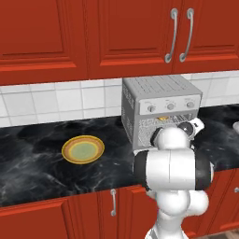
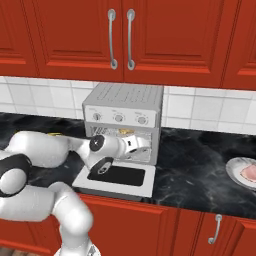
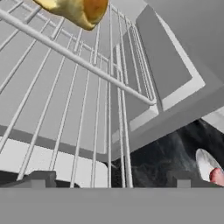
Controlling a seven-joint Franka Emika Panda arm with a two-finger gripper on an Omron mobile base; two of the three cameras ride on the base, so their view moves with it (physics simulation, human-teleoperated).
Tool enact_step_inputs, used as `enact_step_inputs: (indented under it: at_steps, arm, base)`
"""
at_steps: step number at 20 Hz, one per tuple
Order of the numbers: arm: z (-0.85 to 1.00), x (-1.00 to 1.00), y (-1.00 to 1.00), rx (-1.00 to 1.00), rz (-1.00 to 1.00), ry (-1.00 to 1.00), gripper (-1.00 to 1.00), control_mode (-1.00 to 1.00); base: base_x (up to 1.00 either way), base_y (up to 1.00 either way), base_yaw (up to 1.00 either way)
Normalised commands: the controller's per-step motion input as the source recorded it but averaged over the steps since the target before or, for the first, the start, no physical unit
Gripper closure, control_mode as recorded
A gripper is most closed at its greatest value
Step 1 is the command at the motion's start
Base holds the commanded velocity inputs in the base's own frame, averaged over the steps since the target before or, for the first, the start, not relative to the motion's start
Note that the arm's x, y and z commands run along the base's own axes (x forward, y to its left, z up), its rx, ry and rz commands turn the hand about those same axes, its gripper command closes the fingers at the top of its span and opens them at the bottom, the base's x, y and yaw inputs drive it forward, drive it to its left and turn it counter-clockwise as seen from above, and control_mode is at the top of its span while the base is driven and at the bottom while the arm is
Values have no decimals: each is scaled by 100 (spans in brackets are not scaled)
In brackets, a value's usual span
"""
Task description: Open the toaster oven door. Place the bread on the top rack in the toaster oven and place the steak on the bottom rack.
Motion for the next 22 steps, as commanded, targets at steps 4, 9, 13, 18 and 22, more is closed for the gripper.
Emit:
enact_step_inputs:
  at_steps: [4, 9, 13, 18, 22]
  arm:
    - [-55, -84, -46, -40, 0, 50, -100, -100]
    - [-57, -98, -53, -26, 0, 43, -100, -100]
    - [55, -100, -43, 6, 3, 4, -100, -100]
    - [100, -100, -22, 19, 3, -7, -100, -100]
    - [100, -67, -9, 33, 0, 5, -100, -100]
  base:
    - [0, 0, 0]
    - [0, 0, 0]
    - [0, 0, 0]
    - [0, 0, 0]
    - [0, 0, 0]
